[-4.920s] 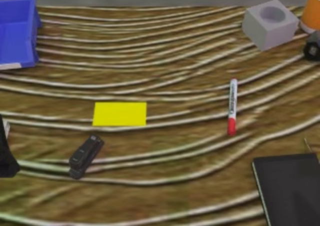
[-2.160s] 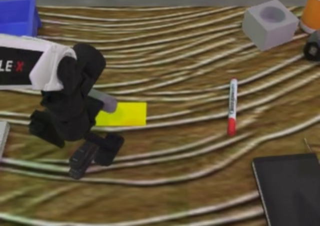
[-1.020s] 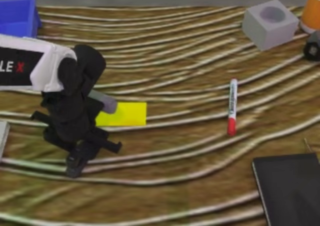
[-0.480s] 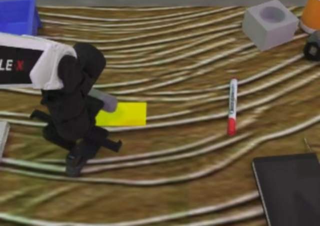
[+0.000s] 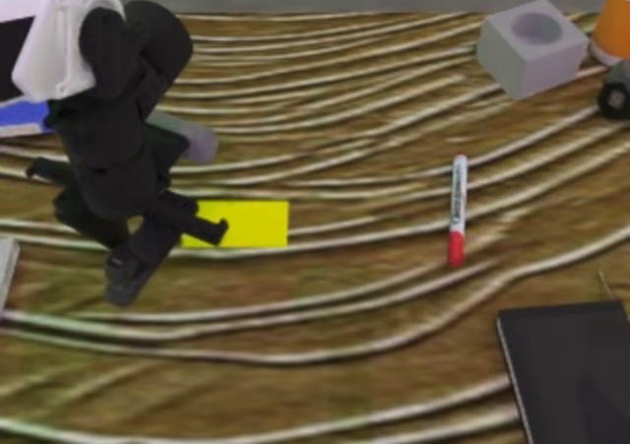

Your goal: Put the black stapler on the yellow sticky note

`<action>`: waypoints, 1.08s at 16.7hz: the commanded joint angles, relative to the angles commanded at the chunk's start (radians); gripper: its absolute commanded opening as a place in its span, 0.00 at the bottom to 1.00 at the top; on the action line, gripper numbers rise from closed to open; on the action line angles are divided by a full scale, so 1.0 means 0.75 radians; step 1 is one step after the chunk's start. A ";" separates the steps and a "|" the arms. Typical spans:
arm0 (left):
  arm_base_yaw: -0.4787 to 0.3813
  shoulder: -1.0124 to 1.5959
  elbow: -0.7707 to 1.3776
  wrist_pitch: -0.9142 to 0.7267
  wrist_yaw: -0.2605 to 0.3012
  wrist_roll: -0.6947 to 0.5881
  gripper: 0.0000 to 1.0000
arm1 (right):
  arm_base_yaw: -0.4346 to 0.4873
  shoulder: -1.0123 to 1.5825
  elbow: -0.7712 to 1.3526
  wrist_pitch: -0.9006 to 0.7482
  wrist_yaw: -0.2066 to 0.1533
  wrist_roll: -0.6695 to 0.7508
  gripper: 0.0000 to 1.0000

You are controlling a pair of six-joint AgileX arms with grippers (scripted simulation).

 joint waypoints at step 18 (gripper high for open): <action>-0.035 0.278 0.457 -0.228 0.004 -0.908 0.00 | 0.000 0.000 0.000 0.000 0.000 0.000 1.00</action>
